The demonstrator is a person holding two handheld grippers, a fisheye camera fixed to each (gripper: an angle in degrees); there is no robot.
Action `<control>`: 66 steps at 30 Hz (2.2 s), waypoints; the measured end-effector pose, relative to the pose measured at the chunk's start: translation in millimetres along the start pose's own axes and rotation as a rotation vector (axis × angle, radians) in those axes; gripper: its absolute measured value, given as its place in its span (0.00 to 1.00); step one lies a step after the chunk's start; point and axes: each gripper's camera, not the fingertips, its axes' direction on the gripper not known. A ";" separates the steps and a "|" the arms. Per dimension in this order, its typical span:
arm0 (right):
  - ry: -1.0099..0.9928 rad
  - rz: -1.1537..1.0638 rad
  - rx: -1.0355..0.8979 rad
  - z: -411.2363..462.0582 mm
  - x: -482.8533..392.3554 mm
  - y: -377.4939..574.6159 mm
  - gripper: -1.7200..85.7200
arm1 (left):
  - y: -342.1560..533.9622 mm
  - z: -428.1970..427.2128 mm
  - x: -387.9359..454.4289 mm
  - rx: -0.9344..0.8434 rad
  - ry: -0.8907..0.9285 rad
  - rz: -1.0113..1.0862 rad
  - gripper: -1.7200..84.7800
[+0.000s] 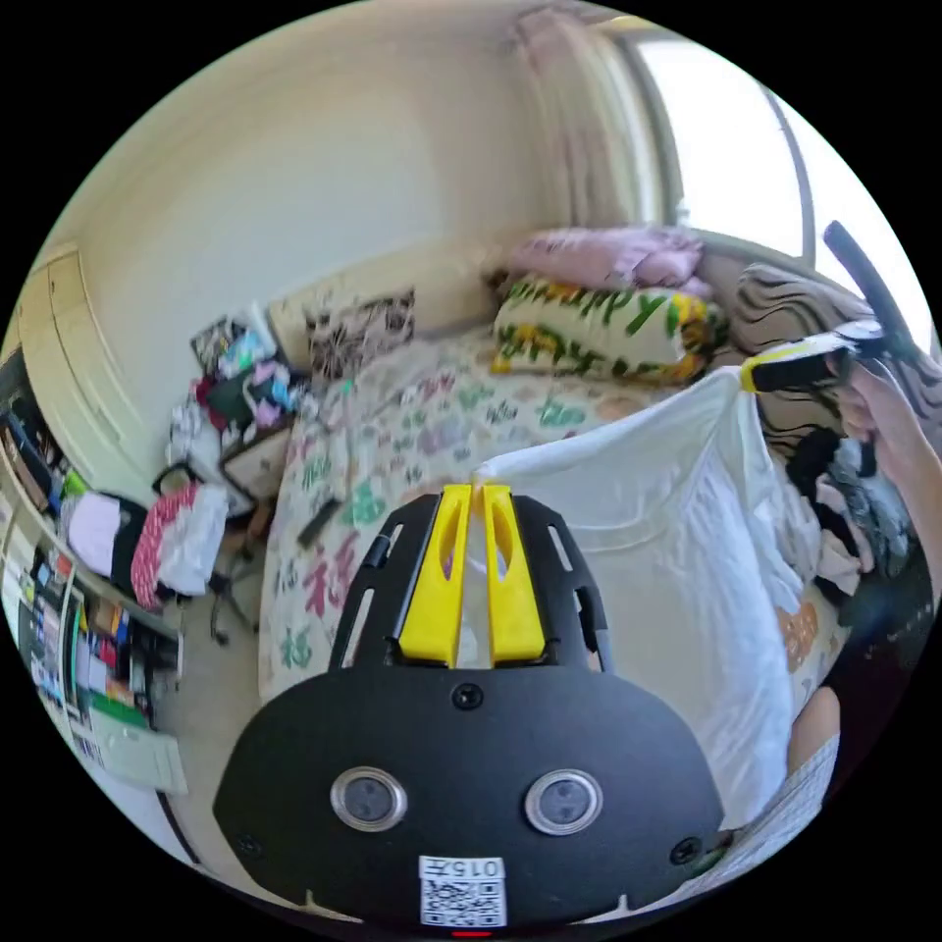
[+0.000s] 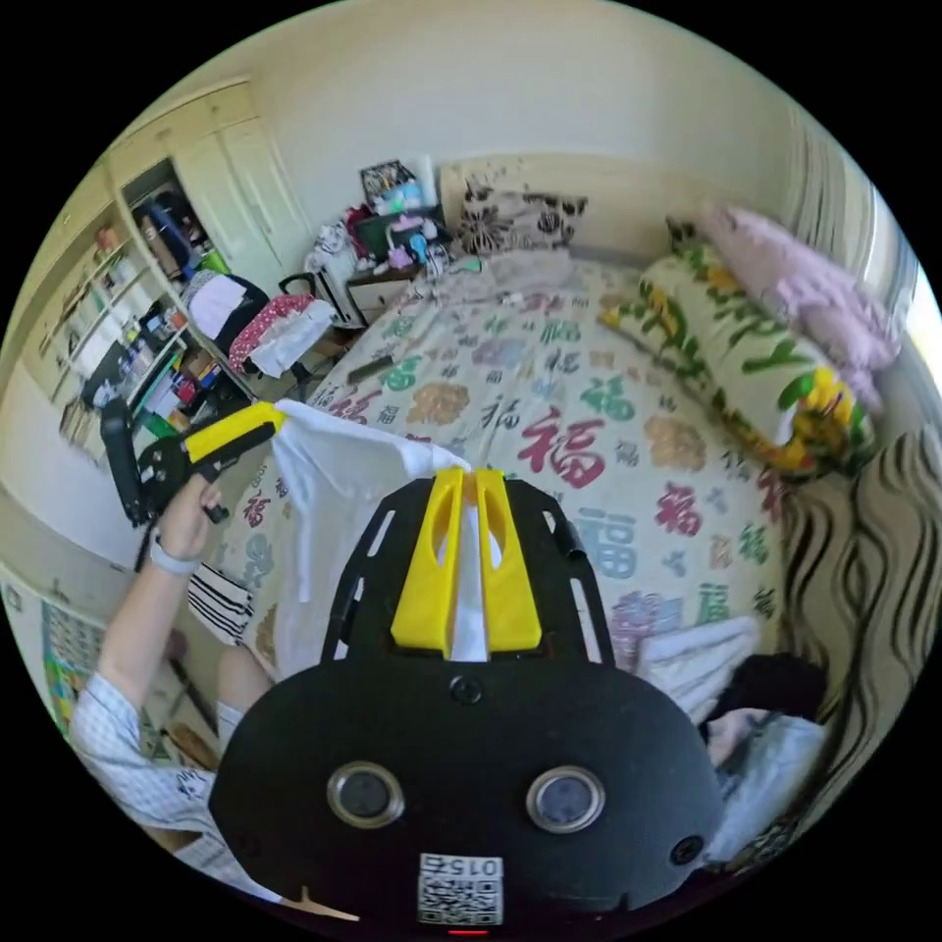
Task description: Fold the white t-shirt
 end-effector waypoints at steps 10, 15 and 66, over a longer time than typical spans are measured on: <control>-0.177 0.009 -0.343 130.2 78.0 190.0 0.11 | 196.8 58.4 -101.8 -0.400 0.420 -0.104 0.06; -0.232 0.267 -0.433 154.3 100.9 285.3 0.14 | 311.8 20.6 -144.9 -0.584 0.592 -0.400 0.10; -0.490 0.030 -0.381 306.0 -58.0 -49.5 0.11 | 126.5 -126.0 -216.5 -0.309 0.379 -0.255 0.12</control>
